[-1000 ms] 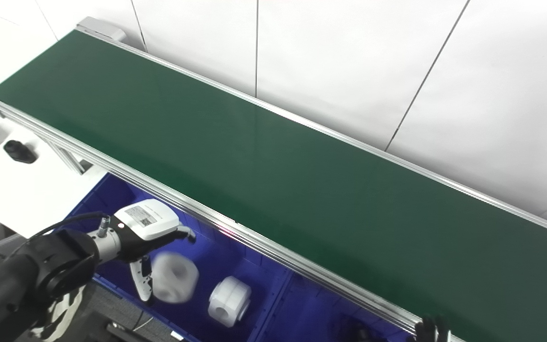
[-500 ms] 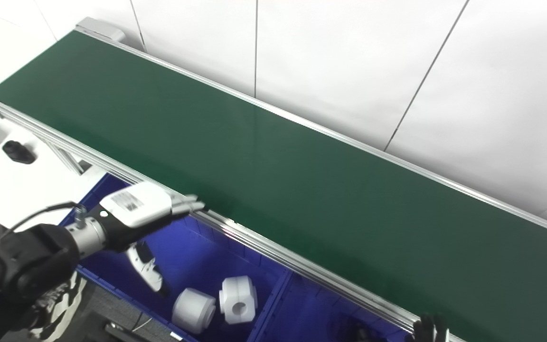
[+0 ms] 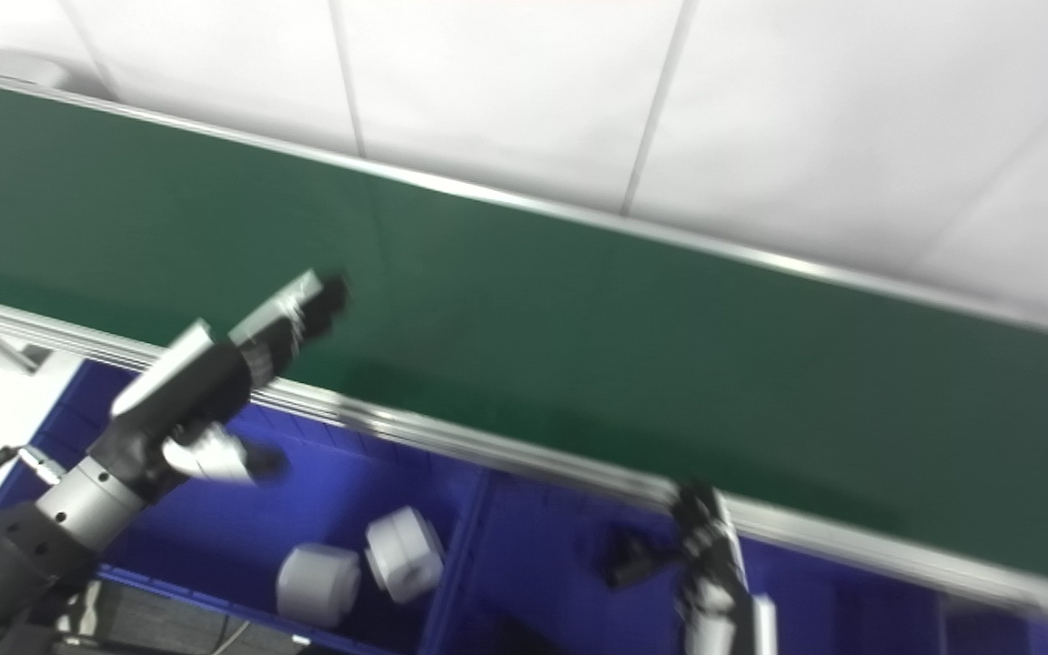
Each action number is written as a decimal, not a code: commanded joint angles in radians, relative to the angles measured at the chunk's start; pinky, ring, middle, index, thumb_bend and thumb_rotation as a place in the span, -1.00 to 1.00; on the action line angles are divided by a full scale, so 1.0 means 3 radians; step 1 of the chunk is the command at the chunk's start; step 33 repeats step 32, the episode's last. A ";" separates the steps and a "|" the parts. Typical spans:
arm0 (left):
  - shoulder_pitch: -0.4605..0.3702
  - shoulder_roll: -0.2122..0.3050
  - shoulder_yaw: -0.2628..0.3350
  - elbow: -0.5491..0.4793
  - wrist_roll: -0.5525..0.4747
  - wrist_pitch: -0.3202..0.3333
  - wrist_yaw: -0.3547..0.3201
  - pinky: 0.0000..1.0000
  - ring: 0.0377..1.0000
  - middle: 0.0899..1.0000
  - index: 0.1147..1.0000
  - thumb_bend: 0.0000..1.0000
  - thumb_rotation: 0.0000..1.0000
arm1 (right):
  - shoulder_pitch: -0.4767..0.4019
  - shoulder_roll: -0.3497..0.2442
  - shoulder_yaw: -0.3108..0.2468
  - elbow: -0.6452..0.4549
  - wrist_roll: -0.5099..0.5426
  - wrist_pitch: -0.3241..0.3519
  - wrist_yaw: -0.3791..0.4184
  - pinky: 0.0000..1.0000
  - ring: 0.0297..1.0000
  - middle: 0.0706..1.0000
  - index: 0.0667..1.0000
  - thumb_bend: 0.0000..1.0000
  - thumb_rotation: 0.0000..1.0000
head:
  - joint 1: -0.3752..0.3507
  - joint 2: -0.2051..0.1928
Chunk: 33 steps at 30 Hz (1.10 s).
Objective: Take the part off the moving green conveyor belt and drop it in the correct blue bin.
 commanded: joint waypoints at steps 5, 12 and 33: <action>0.0084 -0.0178 -0.0250 0.0022 -0.0338 0.0163 0.0197 1.00 1.00 1.00 1.00 1.00 0.58 | 0.0014 0.0288 0.0257 -0.0036 -0.0451 -0.0068 -0.0217 0.88 0.82 0.75 0.80 0.85 0.92 | -0.0542 -0.0045; 0.0109 -0.0074 -0.0486 0.0411 -0.0157 -0.0237 0.0180 1.00 1.00 1.00 1.00 1.00 0.61 | -0.0042 0.0381 0.0408 -0.0017 -0.0627 -0.0030 -0.0361 0.99 0.84 0.78 0.82 0.74 0.94 | -0.0739 0.0044; 0.0146 -0.0239 -0.0864 0.0458 0.0187 -0.0468 0.0479 1.00 1.00 1.00 1.00 1.00 0.76 | 0.0021 0.0222 0.0336 -0.0089 -0.0460 -0.0042 -0.0451 0.93 0.82 0.75 0.79 0.79 0.91 | -0.0334 0.0022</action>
